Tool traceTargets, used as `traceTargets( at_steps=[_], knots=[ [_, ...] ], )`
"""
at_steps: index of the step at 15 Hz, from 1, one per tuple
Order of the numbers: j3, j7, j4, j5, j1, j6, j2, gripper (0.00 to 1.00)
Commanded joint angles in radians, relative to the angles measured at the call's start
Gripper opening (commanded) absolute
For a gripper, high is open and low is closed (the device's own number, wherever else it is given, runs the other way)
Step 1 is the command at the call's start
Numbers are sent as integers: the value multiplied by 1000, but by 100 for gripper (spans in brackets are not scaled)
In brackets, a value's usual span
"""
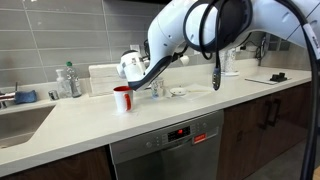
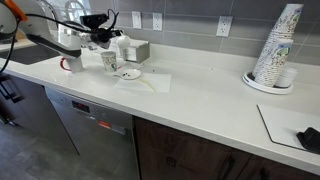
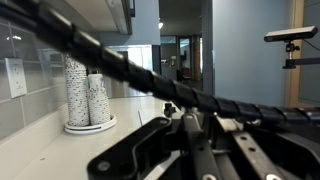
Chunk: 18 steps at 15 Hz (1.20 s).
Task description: Pour the content of the cup onto the plate
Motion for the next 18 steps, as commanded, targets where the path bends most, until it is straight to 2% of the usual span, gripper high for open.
traceTargets(
  at_steps=[1, 5, 10, 14, 18],
  knots=[
    [-9, -13, -6, -37, 3, -22, 37, 4],
    [21, 9, -16, 7, -19, -2, -11, 4],
    [82, 122, -100, 130, -94, 77, -130, 5],
    [134, 261, -231, 232, -176, 220, -269, 5],
    [165, 366, -391, 311, -262, 438, -412, 5]
  ],
)
